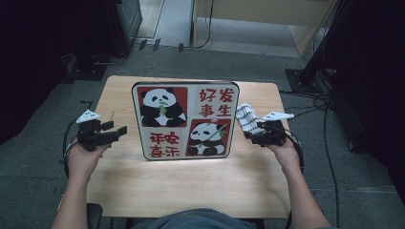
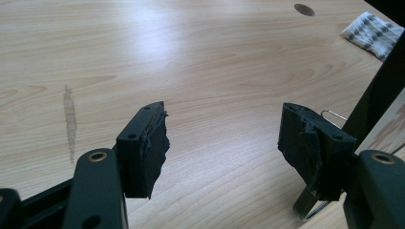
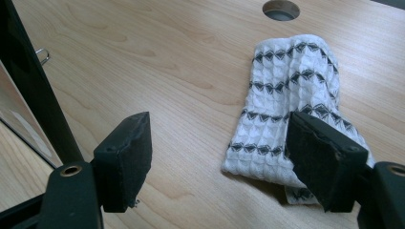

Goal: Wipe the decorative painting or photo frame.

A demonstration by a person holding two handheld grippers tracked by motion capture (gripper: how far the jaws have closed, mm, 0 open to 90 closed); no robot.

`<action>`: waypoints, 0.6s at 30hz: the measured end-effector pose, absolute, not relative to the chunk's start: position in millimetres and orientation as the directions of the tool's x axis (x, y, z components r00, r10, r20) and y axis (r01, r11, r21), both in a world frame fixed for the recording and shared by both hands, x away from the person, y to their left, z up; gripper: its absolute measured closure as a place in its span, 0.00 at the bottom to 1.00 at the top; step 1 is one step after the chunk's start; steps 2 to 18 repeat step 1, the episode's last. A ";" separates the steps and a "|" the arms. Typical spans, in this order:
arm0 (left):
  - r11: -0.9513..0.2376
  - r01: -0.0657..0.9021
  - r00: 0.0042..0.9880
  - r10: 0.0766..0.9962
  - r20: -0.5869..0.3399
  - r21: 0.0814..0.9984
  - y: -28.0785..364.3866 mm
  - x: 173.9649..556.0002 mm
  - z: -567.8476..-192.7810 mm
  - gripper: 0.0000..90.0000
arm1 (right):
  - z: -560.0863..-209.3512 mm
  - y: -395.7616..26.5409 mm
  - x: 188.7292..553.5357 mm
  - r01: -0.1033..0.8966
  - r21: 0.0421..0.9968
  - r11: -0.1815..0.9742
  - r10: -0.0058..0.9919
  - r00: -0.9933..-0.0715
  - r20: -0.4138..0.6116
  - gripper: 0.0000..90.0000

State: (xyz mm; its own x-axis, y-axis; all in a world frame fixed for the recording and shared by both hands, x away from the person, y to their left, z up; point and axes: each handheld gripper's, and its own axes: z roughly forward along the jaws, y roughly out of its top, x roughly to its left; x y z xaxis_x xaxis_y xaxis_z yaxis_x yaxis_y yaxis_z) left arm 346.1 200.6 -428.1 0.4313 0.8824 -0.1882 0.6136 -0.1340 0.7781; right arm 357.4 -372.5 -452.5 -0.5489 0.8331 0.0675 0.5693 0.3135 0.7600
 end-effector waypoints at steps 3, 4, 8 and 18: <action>-0.132 0.619 0.416 0.891 -0.181 0.774 199.6 347.5 -429.1 0.38 | -453.1 -372.9 357.5 0.569 0.759 0.317 0.831 -0.552 0.067 0.27; -0.132 0.619 0.416 0.891 -0.181 0.774 199.6 347.5 -429.1 0.38 | -453.1 -372.9 357.5 0.569 0.759 0.317 0.831 -0.552 0.067 0.27; -0.132 0.619 0.416 0.891 -0.181 0.774 199.6 347.5 -429.1 0.38 | -453.1 -372.9 357.5 0.569 0.759 0.317 0.831 -0.552 0.067 0.27; -0.132 0.619 0.416 0.891 -0.181 0.774 199.6 347.5 -429.1 0.38 | -453.1 -372.9 357.5 0.569 0.759 0.317 0.831 -0.552 0.067 0.27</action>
